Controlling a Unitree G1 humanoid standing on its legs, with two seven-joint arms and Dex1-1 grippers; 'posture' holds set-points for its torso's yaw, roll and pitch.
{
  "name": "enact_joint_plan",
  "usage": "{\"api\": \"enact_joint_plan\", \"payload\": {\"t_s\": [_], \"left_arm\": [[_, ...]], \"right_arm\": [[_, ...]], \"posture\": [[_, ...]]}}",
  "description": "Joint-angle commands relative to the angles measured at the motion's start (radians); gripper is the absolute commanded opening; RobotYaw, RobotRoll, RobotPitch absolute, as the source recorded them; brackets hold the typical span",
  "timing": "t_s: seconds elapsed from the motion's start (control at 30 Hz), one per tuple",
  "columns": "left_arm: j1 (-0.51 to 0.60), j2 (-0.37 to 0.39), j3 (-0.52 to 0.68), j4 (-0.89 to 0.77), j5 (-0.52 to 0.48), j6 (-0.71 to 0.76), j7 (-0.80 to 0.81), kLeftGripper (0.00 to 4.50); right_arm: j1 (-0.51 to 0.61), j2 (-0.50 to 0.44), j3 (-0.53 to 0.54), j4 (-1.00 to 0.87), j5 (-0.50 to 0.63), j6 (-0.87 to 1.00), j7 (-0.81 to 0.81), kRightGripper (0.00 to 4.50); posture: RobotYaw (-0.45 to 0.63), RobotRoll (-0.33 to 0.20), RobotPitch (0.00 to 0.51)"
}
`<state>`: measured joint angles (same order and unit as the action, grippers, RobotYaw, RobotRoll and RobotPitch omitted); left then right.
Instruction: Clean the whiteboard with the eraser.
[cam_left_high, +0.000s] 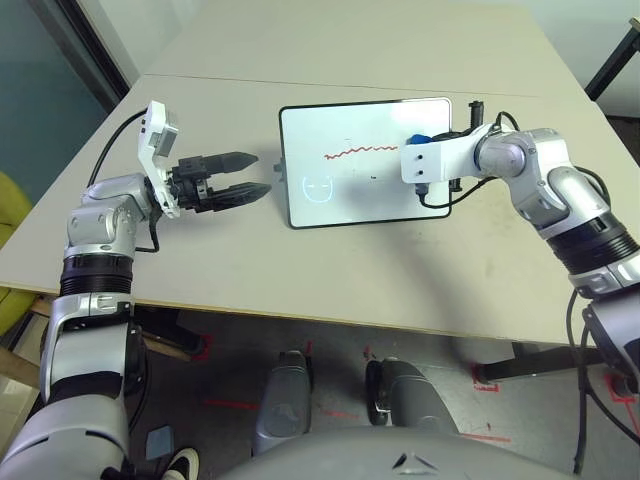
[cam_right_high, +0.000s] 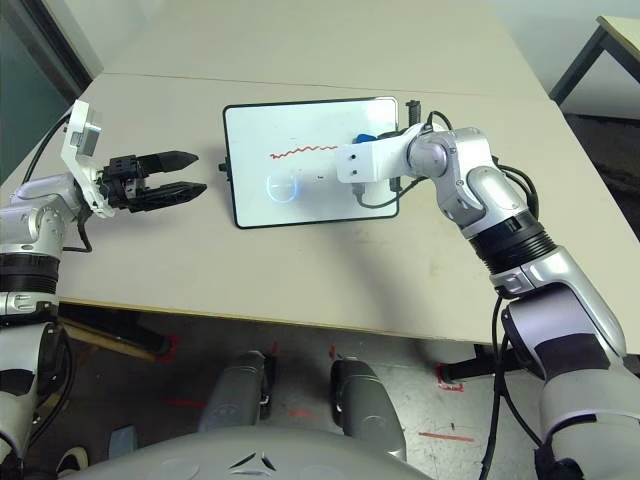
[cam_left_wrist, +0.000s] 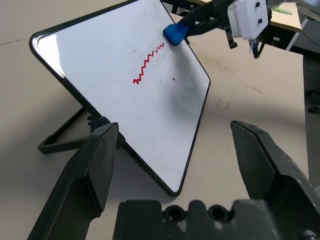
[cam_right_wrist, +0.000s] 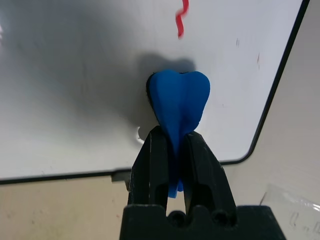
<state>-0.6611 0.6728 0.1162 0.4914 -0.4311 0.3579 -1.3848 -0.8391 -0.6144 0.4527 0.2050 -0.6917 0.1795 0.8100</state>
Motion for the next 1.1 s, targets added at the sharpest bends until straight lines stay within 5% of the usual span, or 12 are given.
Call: {"api": "enact_joint_plan", "payload": {"t_s": [0.03,0.63,1.1], "left_arm": [[-0.007,0.000,-0.008,0.011,0.003,-0.006,-0.007,4.50],[-0.002,-0.001,-0.004,0.004,0.000,-0.005,-0.001,4.50],[-0.017,-0.005,-0.010,0.023,0.005,-0.013,-0.006,4.50]], "right_arm": [[0.021,0.021,0.030,-0.019,-0.015,-0.006,0.018,0.19],[-0.009,0.138,0.059,0.006,-0.046,-0.010,0.014,0.19],[-0.019,0.026,0.000,0.090,-0.038,-0.027,-0.015,0.19]], "posture": [[0.20,0.000,0.115],[0.21,0.000,0.112],[0.20,0.000,0.108]]}}
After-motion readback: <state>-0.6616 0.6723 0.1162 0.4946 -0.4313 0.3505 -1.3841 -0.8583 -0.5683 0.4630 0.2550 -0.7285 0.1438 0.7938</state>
